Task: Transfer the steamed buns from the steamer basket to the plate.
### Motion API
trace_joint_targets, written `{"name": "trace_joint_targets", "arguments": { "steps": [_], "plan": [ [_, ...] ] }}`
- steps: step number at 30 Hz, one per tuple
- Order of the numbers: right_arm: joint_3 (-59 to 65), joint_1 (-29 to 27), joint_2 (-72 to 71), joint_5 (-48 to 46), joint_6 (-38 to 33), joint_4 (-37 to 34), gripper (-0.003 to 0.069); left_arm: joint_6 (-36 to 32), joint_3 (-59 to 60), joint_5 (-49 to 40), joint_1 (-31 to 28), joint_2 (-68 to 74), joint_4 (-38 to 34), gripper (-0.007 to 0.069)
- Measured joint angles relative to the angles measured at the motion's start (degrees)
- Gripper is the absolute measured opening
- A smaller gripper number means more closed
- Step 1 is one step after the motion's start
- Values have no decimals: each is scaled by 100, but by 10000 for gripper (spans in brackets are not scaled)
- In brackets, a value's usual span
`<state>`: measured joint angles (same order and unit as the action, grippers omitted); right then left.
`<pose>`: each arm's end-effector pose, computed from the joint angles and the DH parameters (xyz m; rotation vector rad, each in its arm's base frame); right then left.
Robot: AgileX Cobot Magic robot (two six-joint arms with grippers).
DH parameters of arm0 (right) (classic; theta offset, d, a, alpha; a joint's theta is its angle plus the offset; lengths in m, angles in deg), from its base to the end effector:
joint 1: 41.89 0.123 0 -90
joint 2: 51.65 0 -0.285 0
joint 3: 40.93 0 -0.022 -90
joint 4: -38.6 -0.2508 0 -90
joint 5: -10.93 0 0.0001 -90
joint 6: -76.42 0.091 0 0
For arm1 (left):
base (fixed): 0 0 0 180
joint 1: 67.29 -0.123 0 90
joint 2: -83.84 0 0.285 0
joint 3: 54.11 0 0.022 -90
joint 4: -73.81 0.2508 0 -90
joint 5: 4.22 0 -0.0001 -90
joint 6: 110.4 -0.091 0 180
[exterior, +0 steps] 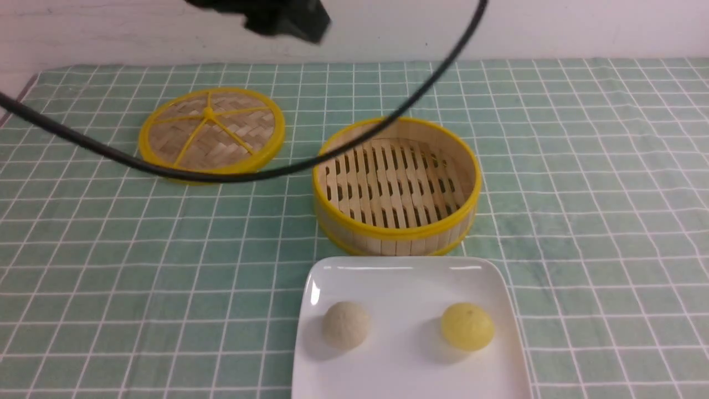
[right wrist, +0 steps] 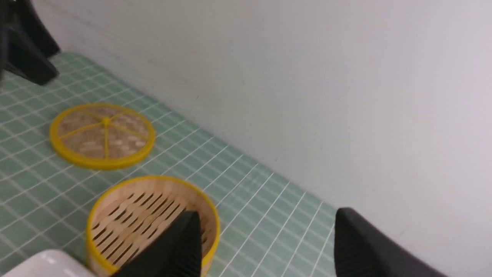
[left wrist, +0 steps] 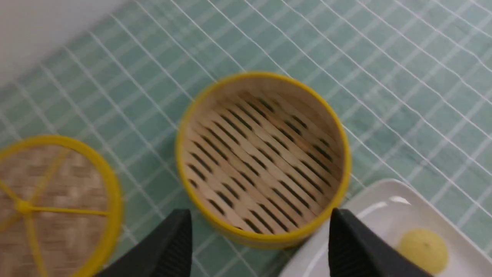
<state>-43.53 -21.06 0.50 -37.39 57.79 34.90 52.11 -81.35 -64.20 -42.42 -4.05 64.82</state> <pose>0.0842 0.0367 0.5150 -0.5759 1.6080 0.1017 0.2692 -0.1384 0.4830 0.7798 2.0353 -0.2660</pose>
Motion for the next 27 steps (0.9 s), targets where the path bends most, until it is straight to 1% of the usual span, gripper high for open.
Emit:
{"name": "trace_joint_targets", "arguments": {
  "steps": [3, 5, 8, 10, 15, 17, 19, 20, 22, 26, 27],
  "plan": [
    [0, 0, -32, 209, 0, 235, 463, 340, -83, 173, 0, -481, 581, 472],
    [0, 0, -144, 241, 0, 421, 463, 686, -95, 187, 0, -832, 1001, 470],
    [7, 0, -339, 241, 94, 539, 463, 922, -101, 133, 0, -1067, 1310, 470],
    [13, 0, -749, 193, 342, 587, 463, 1123, -101, 65, 0, -1241, 1538, 470],
    [7, 0, -1574, -244, 641, 592, 463, 1213, -101, 29, 0, -1311, 1628, 470],
    [-5, 0, -2005, -680, 689, 592, 463, 1226, -101, 41, 0, -1305, 1628, 470],
    [-10, 0, -2114, -887, 694, 592, 463, 1226, -101, 80, 0, -1305, 1628, 470],
    [24, 0, -2239, -1149, 742, 598, 463, 1226, -101, 143, 0, -1305, 1628, 470],
    [127, 0, -2305, -1265, 810, 598, 463, 1226, -101, 186, 0, -1300, 1623, 470],
    [1080, 0, -2360, -1417, 1059, 518, 463, 1231, -101, 313, 0, -1268, 1539, 466],
    [1141, 0, -2360, -1417, 1067, 490, 463, 1231, -101, 320, 0, -1263, 1526, 466]
  ]
}}
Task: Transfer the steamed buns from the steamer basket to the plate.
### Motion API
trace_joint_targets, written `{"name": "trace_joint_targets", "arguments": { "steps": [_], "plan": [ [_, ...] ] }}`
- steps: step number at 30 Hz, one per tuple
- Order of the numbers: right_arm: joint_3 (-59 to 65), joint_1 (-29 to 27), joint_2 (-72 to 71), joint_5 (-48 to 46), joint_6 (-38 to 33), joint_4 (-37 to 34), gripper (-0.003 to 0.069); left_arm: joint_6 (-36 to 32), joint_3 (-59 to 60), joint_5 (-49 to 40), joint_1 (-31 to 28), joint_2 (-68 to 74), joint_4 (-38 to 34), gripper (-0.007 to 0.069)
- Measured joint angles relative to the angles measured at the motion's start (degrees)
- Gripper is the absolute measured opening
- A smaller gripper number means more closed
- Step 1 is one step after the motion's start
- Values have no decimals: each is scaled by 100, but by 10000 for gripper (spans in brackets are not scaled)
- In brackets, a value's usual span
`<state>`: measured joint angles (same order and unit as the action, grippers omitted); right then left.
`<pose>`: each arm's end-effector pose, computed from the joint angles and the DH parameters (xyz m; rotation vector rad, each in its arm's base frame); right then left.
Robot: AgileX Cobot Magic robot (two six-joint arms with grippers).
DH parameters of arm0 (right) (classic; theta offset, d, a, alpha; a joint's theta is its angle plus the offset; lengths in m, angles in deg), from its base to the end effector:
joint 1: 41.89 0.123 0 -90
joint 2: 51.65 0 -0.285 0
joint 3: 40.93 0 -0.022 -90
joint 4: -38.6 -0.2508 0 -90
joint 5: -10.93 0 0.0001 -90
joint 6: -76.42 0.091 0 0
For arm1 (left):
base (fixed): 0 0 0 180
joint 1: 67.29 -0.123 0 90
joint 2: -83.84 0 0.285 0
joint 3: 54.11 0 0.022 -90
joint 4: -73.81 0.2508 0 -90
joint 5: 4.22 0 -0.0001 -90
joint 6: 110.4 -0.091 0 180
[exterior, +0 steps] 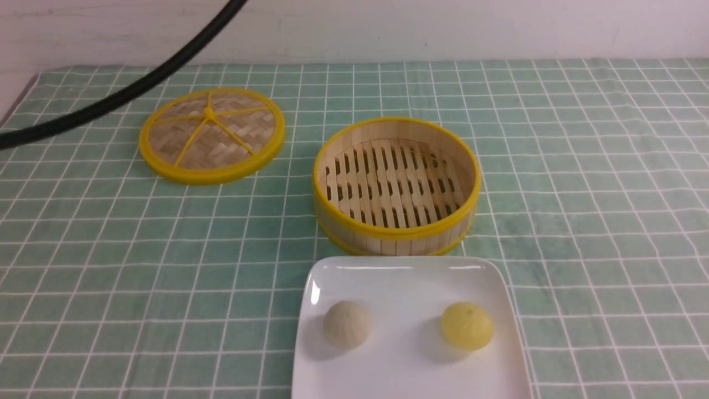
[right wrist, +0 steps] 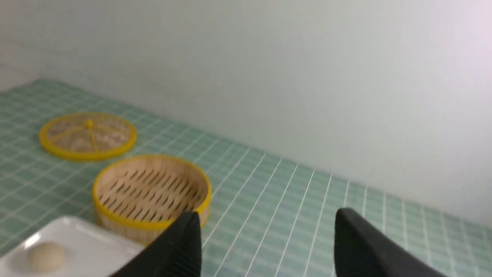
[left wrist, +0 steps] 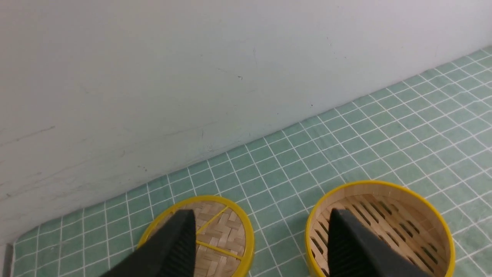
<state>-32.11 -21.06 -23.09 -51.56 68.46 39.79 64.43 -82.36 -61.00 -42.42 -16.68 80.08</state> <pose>-0.0236 -0.0108 0.4562 -0.4288 1.6915 0.1415 0.1994 -0.0833 0.5495 0.4819 1.8197 -0.1085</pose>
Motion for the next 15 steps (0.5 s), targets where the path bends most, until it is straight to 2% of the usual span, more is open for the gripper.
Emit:
{"name": "trace_joint_targets", "arguments": {
  "steps": [3, 6, 12, 14, 15],
  "plan": [
    [1319, 0, 47, 469, 47, -223, 463, 0, 6, 12, 0, 58, -159, 466],
    [1971, 0, 58, 953, 50, -332, 460, 0, 11, 12, 0, 83, -230, 466],
    [3508, 0, 75, 3688, 55, -807, 438, 0, 11, -89, 0, 83, -332, 466],
    [3793, 0, 82, 4431, 55, -880, 419, 0, 11, -186, 0, 83, -337, 466],
    [3816, 0, 82, 4431, 55, -887, 417, 0, 11, -197, 0, 83, -337, 466]
  ]
}}
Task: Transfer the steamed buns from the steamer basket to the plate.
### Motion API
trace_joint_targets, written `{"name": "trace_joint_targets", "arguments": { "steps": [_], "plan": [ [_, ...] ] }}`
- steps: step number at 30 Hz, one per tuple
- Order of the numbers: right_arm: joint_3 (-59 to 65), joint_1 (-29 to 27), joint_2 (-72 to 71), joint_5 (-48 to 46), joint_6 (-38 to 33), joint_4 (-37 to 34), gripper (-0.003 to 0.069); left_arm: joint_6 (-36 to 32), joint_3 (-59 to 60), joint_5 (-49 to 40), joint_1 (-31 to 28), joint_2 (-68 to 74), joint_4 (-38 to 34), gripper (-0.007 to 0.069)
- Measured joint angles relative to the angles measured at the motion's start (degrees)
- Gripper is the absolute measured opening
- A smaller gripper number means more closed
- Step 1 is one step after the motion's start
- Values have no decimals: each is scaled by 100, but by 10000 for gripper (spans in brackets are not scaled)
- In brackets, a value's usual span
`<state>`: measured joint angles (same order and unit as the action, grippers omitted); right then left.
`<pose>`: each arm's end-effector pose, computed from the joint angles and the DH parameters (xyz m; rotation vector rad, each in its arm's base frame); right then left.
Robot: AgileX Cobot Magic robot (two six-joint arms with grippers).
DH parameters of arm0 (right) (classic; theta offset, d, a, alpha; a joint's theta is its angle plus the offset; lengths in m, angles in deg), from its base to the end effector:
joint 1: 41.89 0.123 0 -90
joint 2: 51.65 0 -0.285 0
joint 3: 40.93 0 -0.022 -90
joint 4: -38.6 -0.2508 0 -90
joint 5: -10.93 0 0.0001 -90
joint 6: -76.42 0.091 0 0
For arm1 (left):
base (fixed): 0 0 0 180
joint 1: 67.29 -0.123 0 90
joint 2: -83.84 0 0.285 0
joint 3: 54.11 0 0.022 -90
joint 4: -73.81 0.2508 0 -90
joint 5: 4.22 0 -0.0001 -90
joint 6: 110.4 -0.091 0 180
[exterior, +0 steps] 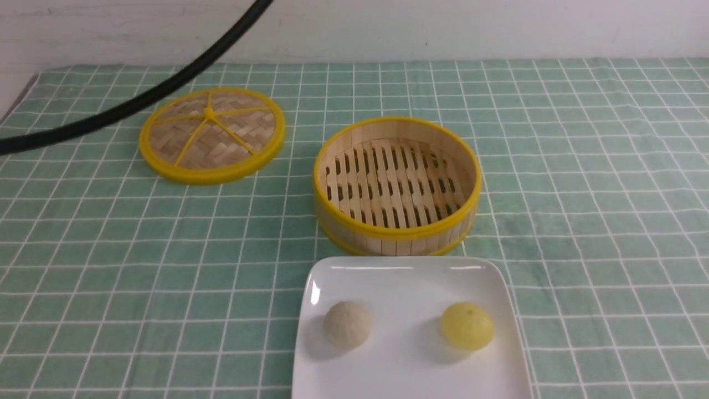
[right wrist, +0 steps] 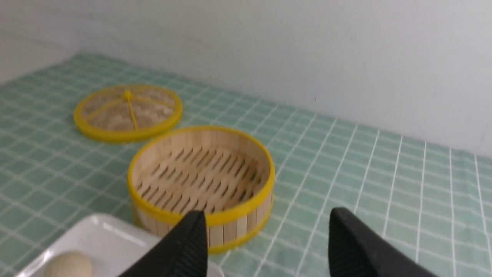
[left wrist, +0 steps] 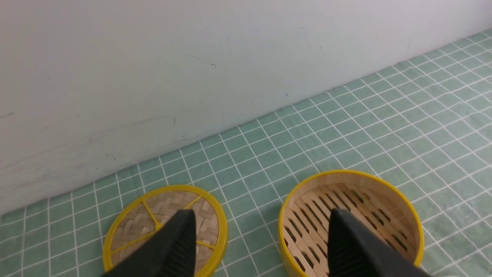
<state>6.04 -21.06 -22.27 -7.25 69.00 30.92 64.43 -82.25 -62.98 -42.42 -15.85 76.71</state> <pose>0.0742 0.0323 0.3363 -0.3325 1.6225 0.3097 0.2026 -0.0896 0.5426 0.4992 1.8735 -0.1697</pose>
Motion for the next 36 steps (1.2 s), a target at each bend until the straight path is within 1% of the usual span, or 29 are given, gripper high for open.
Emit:
{"name": "trace_joint_targets", "arguments": {
  "steps": [1, 4, 5, 6, 8, 10, 11, 12, 17, 20, 23, 29, 32, 36],
  "plan": [
    [129, 0, 7, 419, 0, -30, 395, 0, 0, -85, 0, 0, -12, 466],
    [184, 0, -53, 569, 0, -46, 355, 0, 0, -243, 0, 0, -66, 466],
    [190, 0, -63, 555, 0, -46, 351, 0, 0, -263, 0, 0, -71, 466],
    [197, 0, -187, 452, 0, -53, 326, 0, 0, -323, 0, 0, -86, 466],
    [197, 0, -356, 229, 0, -58, 302, 0, 0, -348, 0, 0, -86, 466],
    [197, 0, -649, -231, 0, -58, 272, 0, 0, -356, 0, 0, -91, 466],
    [197, 0, -710, -270, 0, -58, 270, 0, 0, -356, 0, 0, -91, 466],
    [203, 0, -974, -564, 0, -58, 253, 0, 0, -356, 0, 0, -91, 466],
    [215, 0, -1693, -1104, 0, -45, 247, 0, 0, -346, 0, 0, -101, 466],
    [248, 0, -2127, -1365, 0, 155, 246, 0, 0, -341, 0, 0, -101, 466],
    [311, 0, -2245, -1598, 0, 362, 246, 0, 0, -341, 0, 0, -101, 466],
    [582, 0, -2256, -2358, 0, 690, 246, 0, 0, -341, 0, 0, -113, 456],
    [747, 0, -2256, -2406, 0, 690, 246, 0, 0, -321, 0, 0, -166, 440],
    [1132, 0, -2256, -2131, 0, 690, 246, 0, 0, -284, 0, 7, -259, 424]
  ]
}}
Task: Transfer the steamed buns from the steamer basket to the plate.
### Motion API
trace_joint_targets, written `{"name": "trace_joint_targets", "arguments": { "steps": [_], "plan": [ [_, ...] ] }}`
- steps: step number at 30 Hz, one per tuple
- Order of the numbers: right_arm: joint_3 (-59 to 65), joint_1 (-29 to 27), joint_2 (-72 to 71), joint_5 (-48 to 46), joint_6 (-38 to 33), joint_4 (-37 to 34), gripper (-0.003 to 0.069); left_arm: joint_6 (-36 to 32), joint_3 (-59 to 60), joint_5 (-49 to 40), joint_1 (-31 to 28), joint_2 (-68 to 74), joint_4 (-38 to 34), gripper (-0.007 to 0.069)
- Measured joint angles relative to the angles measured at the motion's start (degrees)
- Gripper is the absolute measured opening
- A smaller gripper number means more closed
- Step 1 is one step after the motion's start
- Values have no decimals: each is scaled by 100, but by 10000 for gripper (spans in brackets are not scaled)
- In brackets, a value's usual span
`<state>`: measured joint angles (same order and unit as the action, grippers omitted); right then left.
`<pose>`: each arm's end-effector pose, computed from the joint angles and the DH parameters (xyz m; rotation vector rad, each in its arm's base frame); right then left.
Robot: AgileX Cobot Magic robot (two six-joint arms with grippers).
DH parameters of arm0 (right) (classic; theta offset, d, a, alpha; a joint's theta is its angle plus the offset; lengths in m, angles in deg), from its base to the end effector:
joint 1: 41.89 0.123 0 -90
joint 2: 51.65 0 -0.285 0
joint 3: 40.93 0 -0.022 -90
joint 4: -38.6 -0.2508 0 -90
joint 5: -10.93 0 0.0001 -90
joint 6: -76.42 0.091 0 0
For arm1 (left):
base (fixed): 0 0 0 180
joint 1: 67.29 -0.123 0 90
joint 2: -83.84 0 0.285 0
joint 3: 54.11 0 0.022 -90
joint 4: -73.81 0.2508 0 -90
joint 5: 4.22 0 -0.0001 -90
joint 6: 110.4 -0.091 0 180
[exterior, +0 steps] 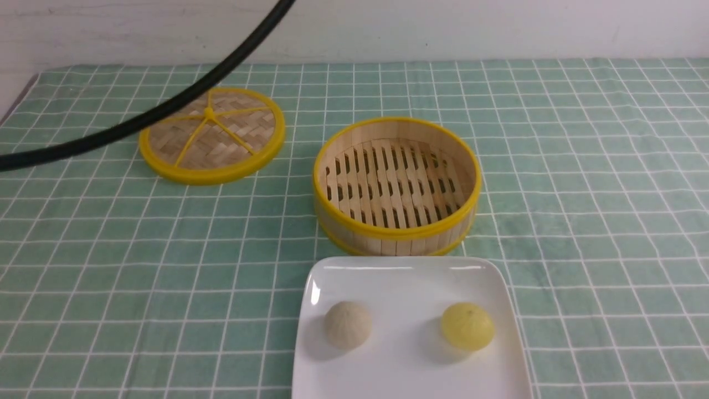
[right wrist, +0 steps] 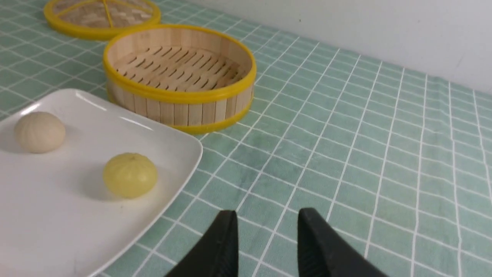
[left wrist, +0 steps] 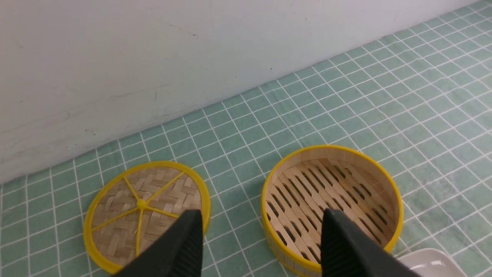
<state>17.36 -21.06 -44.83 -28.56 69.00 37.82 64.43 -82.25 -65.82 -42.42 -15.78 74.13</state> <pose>0.0215 0.0090 0.2593 -0.4430 1.7748 0.1803 0.2001 -0.0923 0.5381 0.5160 1.9253 -0.2156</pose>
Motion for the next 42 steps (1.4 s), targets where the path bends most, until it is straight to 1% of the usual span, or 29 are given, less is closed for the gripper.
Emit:
{"name": "trace_joint_targets", "arguments": {
  "steps": [2, 8, 26, 33, 39, 42],
  "plan": [
    [288, 0, 0, 275, 0, 0, 246, 0, 0, 5, 0, 11, -31, 416],
    [629, 0, 0, 367, 0, 0, 244, 0, 0, 26, 0, 11, -66, 407],
    [635, 0, 0, 396, 0, 0, 243, 0, 0, 26, 0, 11, -127, 407],
    [635, 0, 0, 401, 0, 0, 243, -6, 0, 14, 0, 11, -387, 407],
    [635, 0, 0, 401, 0, 0, 243, -6, 0, -292, 0, 22, -464, 404],
    [635, 0, 0, 401, 0, 0, 243, -6, 0, -398, 0, 85, -369, 404]
  ]
}}
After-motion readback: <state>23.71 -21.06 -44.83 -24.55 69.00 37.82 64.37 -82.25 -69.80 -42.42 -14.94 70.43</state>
